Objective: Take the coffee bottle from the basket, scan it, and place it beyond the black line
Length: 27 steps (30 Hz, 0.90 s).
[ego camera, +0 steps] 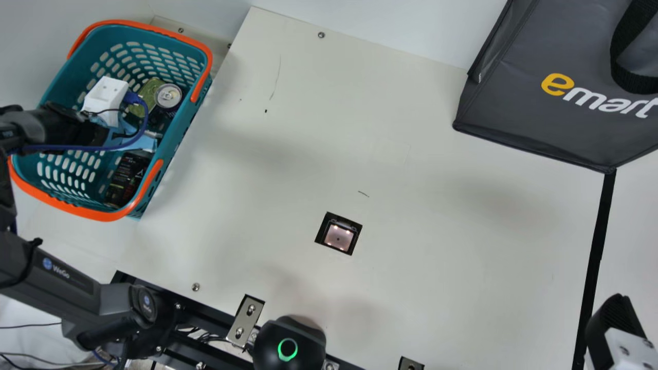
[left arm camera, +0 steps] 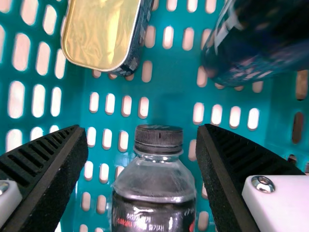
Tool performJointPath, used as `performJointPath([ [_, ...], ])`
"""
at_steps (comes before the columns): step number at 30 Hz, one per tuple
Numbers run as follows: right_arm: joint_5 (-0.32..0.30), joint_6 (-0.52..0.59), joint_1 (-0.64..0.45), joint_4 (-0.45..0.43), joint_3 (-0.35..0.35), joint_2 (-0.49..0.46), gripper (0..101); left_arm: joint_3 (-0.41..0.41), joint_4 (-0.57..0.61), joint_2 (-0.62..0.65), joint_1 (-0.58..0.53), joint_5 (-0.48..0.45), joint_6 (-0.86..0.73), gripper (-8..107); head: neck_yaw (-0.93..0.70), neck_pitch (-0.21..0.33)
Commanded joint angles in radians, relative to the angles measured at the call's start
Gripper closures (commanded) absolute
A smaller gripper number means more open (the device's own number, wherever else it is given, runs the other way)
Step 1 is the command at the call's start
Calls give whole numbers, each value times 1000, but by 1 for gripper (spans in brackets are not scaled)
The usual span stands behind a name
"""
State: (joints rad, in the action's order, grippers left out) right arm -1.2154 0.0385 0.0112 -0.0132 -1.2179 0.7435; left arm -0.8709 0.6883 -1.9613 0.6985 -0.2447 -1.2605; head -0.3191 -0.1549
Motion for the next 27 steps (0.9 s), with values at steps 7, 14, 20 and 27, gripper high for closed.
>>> performJointPath([
  [7, 0, 0, 0, 0, 0, 0, 10, -18, 46, -56, -7, 27, -27, 9, -2, 17],
  [14, 0, 0, 0, 0, 0, 0, 10, -24, 83, -88, -15, 39, -48, 9, -2, 17],
  [20, 1, 0, 0, 0, 0, 0, 10, -28, 105, -109, -20, 46, -59, 9, -2, 17],
  [27, 0, 0, 0, 0, 0, 0, 10, -35, 120, -125, -25, 49, -73, 16, -2, 17],
])
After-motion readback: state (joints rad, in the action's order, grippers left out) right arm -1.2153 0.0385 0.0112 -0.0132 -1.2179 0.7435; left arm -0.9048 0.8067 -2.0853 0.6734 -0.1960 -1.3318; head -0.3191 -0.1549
